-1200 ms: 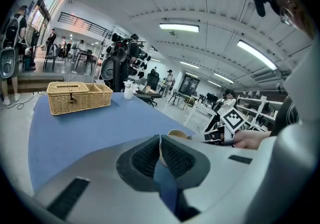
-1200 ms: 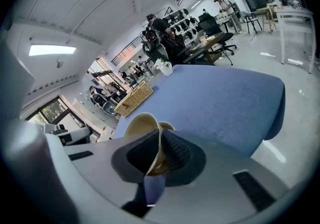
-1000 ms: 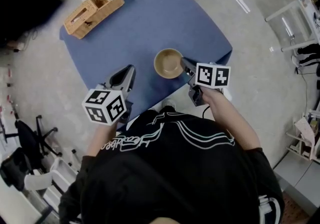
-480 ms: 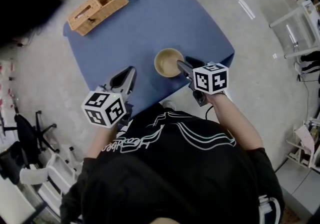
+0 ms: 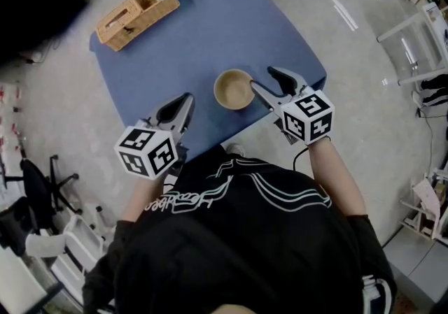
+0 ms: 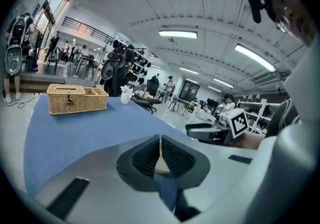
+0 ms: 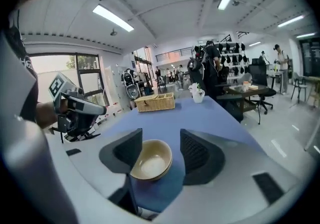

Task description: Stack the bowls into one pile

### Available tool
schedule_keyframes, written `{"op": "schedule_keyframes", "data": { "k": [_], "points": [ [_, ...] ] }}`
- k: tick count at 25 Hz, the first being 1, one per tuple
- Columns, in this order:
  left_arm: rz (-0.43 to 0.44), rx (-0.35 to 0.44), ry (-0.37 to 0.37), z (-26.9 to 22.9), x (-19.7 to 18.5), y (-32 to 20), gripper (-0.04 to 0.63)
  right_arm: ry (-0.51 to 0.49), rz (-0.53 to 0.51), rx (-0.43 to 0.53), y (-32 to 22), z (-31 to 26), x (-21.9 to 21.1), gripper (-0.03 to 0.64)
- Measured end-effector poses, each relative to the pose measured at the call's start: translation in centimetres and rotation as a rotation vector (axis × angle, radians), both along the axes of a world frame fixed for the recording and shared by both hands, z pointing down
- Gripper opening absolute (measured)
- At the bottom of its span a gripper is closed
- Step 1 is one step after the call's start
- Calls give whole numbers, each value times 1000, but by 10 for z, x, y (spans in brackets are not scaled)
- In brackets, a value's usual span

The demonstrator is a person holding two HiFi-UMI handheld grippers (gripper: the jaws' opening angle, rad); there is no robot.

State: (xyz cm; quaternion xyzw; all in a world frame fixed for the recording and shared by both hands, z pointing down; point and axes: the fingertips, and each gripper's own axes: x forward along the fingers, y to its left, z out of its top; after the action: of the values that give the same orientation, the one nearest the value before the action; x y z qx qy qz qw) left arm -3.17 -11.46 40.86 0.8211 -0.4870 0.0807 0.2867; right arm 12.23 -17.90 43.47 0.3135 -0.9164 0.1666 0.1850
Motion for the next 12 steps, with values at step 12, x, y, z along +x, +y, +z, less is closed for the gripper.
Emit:
{"op": "schedule_keyframes", "data": {
  "k": [12],
  "points": [
    [61,107,30,-48,16,0,31,-292,-168,153,31,-95,-13,51]
  ]
}}
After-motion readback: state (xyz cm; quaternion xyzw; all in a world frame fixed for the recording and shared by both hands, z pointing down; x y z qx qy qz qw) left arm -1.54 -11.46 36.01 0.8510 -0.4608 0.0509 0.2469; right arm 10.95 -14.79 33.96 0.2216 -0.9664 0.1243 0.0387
